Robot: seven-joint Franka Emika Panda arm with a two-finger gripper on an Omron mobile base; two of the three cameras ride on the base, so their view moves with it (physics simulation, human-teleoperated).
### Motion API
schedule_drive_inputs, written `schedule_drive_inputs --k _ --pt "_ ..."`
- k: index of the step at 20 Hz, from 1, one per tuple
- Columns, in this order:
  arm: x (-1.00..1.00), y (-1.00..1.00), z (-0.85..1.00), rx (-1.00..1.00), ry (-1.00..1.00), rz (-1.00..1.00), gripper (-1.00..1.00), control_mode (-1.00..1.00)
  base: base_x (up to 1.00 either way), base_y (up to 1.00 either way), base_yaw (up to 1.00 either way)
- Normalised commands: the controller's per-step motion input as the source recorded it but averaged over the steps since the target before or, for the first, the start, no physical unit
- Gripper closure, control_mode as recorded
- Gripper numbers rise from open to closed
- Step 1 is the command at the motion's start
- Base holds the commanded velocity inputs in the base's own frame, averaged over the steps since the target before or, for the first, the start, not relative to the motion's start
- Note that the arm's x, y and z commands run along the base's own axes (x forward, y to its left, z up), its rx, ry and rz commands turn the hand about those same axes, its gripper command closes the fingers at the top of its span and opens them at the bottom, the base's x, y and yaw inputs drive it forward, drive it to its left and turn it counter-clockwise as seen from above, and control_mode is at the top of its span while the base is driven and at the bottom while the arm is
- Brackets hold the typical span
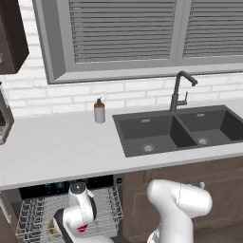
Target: Pick up the cup and bowl from the counter, place them in the dishwasher, and close the dishwasher door.
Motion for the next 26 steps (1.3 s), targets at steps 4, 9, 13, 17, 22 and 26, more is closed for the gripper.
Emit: schedule_drive_inputs --k 4,9,13,17,22,26 --pt "-0.12 0.00 0.21 0.05 -0.14 0.00 -1.00 -1.00 0.00 0.00 0.00" --pt "-0.06 0.00 0.25 0.09 -0.12 0.00 -1.00 -1.00 0.00 0.00 0.00" --pt "-0.26 0.01 0.06 0.01 -0.05 0.00 -1.00 -1.00 0.00 0.00 0.00" --pt "-0.82 0.26 0.10 0.00 -0.27 0.06 -1.00 -1.00 0.00 0.00 0.00" --pt "-0.88 0.42 0.00 0.00 -0.34 0.03 -1.00 -1.00 0.00 0.00 0.00" --pt "-1.00 0.42 -0.02 0.00 -0.34 0.00 -1.00 -1.00 0.00 0.00 0.00"
